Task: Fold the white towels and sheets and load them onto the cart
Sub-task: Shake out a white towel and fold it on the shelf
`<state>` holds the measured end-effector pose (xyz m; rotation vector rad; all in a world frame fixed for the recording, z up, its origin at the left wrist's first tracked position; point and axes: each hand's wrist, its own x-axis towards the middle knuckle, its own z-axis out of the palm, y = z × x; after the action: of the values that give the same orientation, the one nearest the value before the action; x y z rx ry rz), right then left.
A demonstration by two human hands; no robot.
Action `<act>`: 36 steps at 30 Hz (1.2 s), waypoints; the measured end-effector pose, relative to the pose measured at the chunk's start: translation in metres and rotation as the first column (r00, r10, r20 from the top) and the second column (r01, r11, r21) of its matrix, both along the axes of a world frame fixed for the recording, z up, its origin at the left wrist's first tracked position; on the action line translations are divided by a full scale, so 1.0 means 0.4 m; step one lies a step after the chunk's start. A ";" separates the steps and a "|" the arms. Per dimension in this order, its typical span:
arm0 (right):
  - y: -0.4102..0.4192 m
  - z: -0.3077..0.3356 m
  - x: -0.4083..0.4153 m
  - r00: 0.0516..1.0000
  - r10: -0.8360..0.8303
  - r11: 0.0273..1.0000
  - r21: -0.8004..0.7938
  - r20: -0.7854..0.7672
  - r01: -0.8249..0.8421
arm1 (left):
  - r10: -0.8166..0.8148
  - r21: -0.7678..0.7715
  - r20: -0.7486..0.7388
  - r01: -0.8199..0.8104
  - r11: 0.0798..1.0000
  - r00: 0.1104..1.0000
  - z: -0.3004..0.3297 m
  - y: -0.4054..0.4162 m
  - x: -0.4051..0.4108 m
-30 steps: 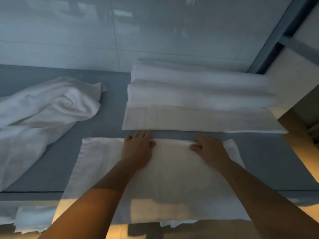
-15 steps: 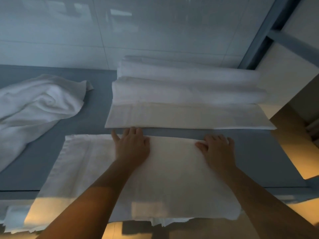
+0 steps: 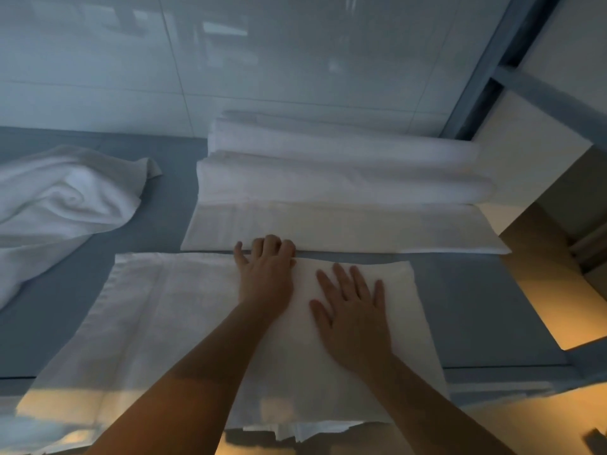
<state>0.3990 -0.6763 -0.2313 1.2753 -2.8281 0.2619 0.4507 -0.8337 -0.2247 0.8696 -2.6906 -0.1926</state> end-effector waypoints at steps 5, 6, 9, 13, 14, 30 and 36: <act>-0.023 -0.014 -0.065 0.999 0.027 0.996 0.089 -0.020 -0.025 | -0.072 0.051 0.102 0.067 0.996 0.992 -0.004 0.088 0.052; -0.030 -0.011 -0.073 1.000 0.023 0.995 0.097 -0.017 -0.021 | -0.077 0.066 0.153 0.068 0.996 0.985 -0.017 0.101 0.062; -0.055 -0.007 -0.067 0.998 -0.048 0.993 0.110 0.037 0.044 | -0.071 0.020 0.225 0.068 0.997 0.972 -0.045 0.106 0.069; -0.044 -0.012 -0.054 0.995 -0.097 0.992 0.079 0.031 0.094 | -0.093 0.037 0.281 0.086 0.996 0.955 -0.042 0.088 0.050; -0.034 -0.010 -0.063 0.994 -0.109 0.991 0.082 0.023 0.107 | -0.092 0.039 0.293 0.084 0.996 0.952 -0.041 0.077 0.058; -0.198 0.033 0.147 0.996 -0.002 1.000 0.008 0.092 0.002 | 0.137 0.028 0.207 -0.146 0.989 0.969 0.004 -0.149 0.347; -0.276 -0.009 0.278 0.996 0.085 0.996 -0.008 0.025 -0.085 | 0.103 0.050 0.310 -0.124 0.991 0.945 -0.045 -0.107 0.416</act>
<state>0.5104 -0.7869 -0.2348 1.4032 -2.7951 0.2921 0.6172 -0.8765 -0.2428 1.1594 -2.9202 -0.1342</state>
